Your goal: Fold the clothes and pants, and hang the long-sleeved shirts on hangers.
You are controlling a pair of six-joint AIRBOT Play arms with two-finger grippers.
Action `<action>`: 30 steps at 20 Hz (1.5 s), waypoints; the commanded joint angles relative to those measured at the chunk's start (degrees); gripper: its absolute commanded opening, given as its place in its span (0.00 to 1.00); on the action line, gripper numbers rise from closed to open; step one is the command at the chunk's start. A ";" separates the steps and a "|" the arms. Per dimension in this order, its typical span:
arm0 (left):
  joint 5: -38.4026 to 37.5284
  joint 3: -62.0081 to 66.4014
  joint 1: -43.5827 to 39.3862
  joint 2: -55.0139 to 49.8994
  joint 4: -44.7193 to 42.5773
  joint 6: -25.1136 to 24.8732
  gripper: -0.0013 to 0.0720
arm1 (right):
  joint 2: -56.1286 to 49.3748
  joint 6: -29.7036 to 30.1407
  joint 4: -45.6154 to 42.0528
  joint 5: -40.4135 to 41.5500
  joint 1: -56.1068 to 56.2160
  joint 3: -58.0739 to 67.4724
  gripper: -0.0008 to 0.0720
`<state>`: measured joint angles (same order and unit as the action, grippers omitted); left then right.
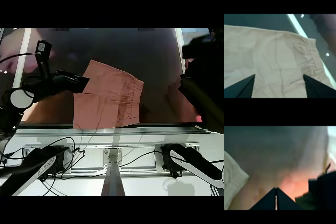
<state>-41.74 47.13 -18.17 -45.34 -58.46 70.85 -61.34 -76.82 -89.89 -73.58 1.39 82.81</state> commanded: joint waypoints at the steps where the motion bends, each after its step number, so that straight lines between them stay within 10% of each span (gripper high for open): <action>1: -3.02 0.02 0.07 0.37 0.13 1.90 0.96 | -0.02 0.04 3.85 -8.28 -6.51 -9.42 0.04; 8: -6.43 0.00 6.84 3.78 -0.46 6.12 0.96 | -0.02 8.79 36.09 -11.41 -8.83 -43.85 0.04; 11: -9.94 0.00 12.22 3.65 -5.75 6.29 0.96 | -0.02 8.22 37.31 -4.90 -8.83 -54.90 0.45; 15: -16.31 -0.44 20.90 3.58 -10.97 6.40 0.96 | -0.02 7.98 44.26 5.49 -8.83 -64.15 0.52; 17: -17.64 -2.10 26.51 3.50 -12.61 8.41 0.95 | -0.04 8.02 48.85 9.31 -8.83 -65.20 0.75; 30: -33.53 -16.87 38.12 -8.22 -8.83 -0.50 0.79 | -8.07 9.09 57.29 13.16 -8.83 -65.00 0.56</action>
<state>-72.16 32.75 19.46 -51.27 -68.93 73.14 -68.25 -68.36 -33.30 -61.19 -7.42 17.85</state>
